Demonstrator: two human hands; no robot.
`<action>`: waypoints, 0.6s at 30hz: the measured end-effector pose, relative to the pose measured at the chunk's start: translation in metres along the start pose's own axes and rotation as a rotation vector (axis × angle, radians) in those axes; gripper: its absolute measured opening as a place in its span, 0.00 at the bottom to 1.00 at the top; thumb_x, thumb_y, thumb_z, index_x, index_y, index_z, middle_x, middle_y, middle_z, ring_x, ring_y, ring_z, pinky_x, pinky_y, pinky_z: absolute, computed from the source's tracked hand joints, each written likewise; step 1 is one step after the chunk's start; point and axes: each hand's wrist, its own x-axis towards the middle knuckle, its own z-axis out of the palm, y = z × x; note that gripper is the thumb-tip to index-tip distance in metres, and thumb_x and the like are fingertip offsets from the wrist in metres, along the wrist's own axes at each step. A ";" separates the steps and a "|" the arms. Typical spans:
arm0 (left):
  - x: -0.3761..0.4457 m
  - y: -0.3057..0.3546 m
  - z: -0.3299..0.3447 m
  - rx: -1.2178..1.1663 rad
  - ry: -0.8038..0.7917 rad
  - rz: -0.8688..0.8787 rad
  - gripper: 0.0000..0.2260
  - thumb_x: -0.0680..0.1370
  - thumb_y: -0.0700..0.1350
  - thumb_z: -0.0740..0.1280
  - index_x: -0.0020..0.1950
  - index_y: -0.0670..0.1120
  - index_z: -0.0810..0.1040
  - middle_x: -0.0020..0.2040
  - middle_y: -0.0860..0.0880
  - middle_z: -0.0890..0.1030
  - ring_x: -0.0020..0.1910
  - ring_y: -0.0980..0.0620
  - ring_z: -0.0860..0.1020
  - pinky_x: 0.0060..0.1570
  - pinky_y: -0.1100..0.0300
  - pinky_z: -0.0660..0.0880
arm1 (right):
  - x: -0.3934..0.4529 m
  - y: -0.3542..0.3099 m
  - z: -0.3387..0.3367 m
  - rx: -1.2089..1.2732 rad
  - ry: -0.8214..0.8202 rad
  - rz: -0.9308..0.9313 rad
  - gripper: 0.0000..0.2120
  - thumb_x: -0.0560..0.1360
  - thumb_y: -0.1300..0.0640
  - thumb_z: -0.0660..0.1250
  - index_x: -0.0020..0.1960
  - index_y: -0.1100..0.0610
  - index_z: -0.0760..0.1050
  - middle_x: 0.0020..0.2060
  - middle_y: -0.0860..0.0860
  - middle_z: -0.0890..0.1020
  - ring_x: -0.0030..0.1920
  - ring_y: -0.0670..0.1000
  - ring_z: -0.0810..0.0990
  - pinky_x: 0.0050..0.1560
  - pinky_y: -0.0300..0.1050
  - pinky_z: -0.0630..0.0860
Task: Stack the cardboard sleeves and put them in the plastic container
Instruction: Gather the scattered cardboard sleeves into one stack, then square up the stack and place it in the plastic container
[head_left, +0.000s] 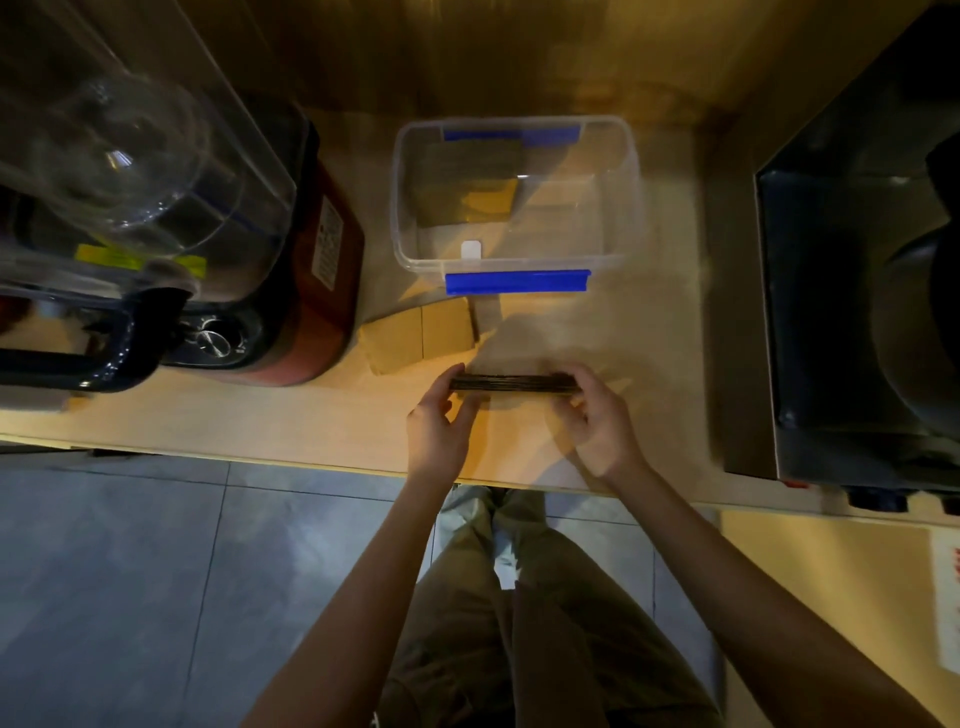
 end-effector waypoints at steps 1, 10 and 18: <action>-0.002 0.001 0.001 0.026 -0.002 0.002 0.18 0.76 0.41 0.64 0.66 0.45 0.69 0.62 0.44 0.77 0.59 0.51 0.74 0.57 0.61 0.70 | -0.001 0.003 0.002 0.003 0.000 0.012 0.18 0.74 0.65 0.63 0.63 0.61 0.68 0.55 0.56 0.77 0.47 0.49 0.76 0.44 0.30 0.70; -0.002 0.003 0.006 -0.076 -0.005 -0.058 0.25 0.75 0.40 0.66 0.70 0.45 0.63 0.65 0.43 0.74 0.64 0.49 0.72 0.63 0.59 0.69 | -0.001 0.006 0.015 0.076 0.139 0.103 0.24 0.74 0.63 0.65 0.68 0.59 0.63 0.55 0.49 0.75 0.50 0.49 0.76 0.47 0.34 0.70; -0.003 0.006 0.012 -0.129 0.022 -0.056 0.20 0.79 0.40 0.58 0.71 0.49 0.63 0.59 0.48 0.78 0.57 0.53 0.75 0.54 0.61 0.70 | 0.001 -0.001 0.020 0.054 0.131 0.113 0.19 0.78 0.61 0.57 0.68 0.56 0.64 0.55 0.55 0.78 0.49 0.47 0.74 0.45 0.31 0.66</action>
